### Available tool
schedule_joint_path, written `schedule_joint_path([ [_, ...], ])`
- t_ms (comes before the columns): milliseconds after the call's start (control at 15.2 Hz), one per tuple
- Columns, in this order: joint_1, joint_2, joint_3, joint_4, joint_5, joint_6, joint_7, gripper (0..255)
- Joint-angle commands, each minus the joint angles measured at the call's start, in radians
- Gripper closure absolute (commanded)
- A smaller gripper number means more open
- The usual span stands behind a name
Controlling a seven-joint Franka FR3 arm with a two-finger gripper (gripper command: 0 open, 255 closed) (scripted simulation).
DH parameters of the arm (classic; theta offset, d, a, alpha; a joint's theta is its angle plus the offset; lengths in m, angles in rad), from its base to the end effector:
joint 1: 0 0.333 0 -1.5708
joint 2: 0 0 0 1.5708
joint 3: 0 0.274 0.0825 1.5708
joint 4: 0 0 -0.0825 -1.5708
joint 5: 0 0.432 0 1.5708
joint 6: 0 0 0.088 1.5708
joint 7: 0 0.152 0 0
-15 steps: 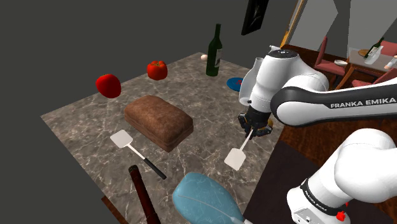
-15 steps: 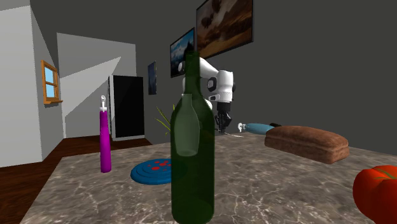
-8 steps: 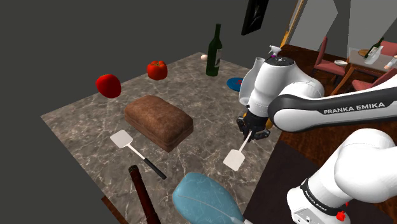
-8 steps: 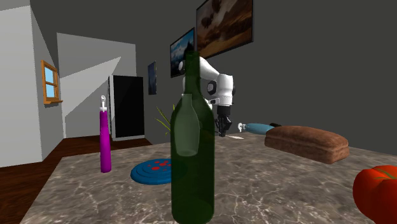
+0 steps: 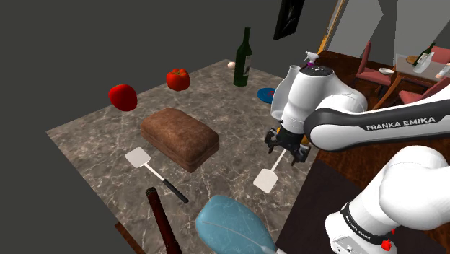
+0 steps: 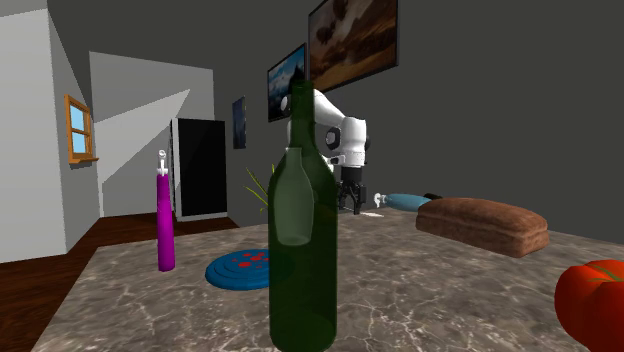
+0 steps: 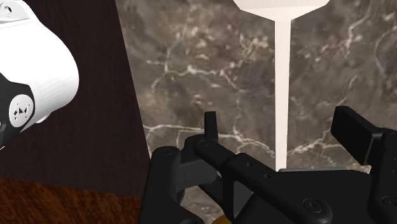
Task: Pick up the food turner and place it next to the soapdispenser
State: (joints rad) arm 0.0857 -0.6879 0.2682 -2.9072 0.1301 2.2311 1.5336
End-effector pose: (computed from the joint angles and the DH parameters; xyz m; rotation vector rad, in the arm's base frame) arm 0.3583 0.1022 0.2446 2.4504 -1.8998 0.0824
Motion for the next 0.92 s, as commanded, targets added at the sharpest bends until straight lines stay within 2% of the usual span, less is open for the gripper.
schedule_joint_path([
  [0, 0.0, 0.0, 0.0, 0.0, 0.0, 0.0, 0.0, 0],
  [66, -0.001, 0.005, 0.0, 0.001, -0.001, 0.003, 0.0, 0],
  [330, 0.002, -0.079, -0.019, 0.088, -0.01, -0.166, -0.003, 0],
  [858, 0.002, -0.079, -0.019, 0.088, -0.01, -0.166, -0.003, 0],
])
